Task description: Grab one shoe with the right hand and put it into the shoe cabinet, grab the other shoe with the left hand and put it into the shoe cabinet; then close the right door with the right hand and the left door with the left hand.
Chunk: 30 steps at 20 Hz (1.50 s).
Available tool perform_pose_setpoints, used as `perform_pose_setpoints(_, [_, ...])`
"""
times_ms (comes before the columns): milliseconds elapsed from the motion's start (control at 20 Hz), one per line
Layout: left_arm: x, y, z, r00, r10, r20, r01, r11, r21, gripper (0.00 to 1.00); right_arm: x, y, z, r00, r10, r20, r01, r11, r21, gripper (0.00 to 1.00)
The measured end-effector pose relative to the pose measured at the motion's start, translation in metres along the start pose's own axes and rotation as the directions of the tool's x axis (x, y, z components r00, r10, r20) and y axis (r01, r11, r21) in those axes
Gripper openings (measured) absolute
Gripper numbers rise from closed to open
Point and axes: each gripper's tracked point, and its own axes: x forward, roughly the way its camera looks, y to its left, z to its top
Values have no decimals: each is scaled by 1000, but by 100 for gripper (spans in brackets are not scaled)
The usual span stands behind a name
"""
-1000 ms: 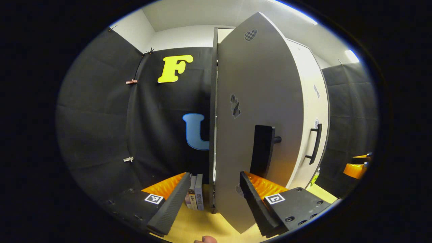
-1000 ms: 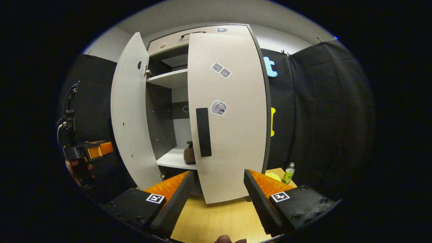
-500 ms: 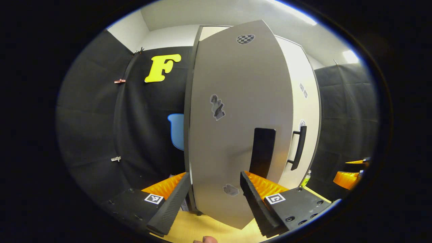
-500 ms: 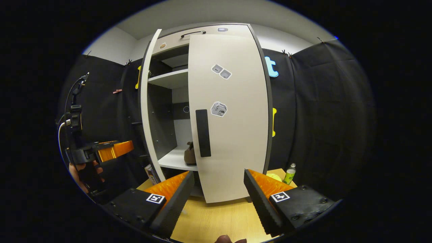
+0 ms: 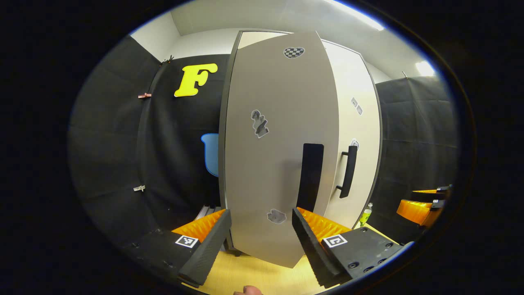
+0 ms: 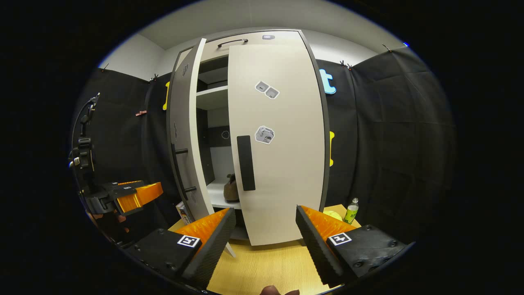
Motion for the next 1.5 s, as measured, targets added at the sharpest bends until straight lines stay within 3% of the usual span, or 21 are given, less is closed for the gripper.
perform_pose_setpoints(750, [-41, 12, -18, 999, 39, 1, -39, 999, 29, 95, -3, 6, 7, 999, -40, 36, 41, 999, -20, 98])
perform_pose_setpoints(1500, [-58, 5, 11, 993, 47, 104, -57, 993, 103, 95, -13, -1, 6, 994, -89, 68, 92, 995, -47, 98])
